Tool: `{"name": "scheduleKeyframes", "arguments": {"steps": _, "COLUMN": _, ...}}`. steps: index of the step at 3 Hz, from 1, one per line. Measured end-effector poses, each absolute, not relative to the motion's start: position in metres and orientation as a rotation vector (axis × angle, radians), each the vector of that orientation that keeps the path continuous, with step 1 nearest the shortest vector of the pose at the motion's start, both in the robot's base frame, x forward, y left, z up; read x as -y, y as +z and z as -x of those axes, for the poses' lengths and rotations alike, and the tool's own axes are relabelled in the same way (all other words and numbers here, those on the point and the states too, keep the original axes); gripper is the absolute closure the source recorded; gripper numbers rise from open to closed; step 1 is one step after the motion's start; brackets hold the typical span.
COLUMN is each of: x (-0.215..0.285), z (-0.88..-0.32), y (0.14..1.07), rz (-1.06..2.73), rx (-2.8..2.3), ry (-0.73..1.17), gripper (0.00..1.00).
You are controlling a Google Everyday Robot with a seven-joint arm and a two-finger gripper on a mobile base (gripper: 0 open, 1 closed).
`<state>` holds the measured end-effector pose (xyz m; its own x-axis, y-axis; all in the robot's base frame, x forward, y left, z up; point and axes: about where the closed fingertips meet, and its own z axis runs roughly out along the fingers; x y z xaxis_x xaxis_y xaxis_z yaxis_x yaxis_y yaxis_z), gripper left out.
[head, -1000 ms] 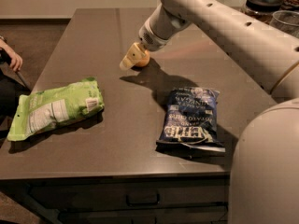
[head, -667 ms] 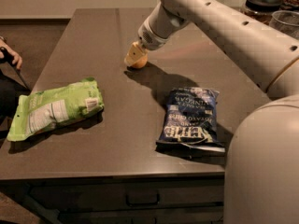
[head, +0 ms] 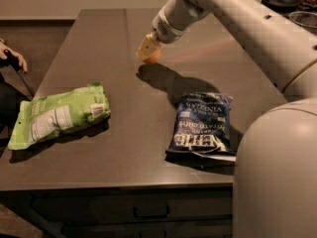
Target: Pick orange
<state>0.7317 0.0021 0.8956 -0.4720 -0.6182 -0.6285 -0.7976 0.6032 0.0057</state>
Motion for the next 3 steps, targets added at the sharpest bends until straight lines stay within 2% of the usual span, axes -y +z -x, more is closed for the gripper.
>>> {"name": "scheduleKeyframes", "arguments": {"steps": 1, "x": 0.020, "z": -0.737, "y": 0.931, "rz": 1.085, "rx": -2.216, "ry": 0.373, "gripper": 1.00}}
{"name": "scheduleKeyframes", "arguments": {"steps": 3, "x": 0.042, "z": -0.739, "y": 0.957, "rz": 1.052, "rx": -2.195, "ry": 0.346, "gripper": 1.00}}
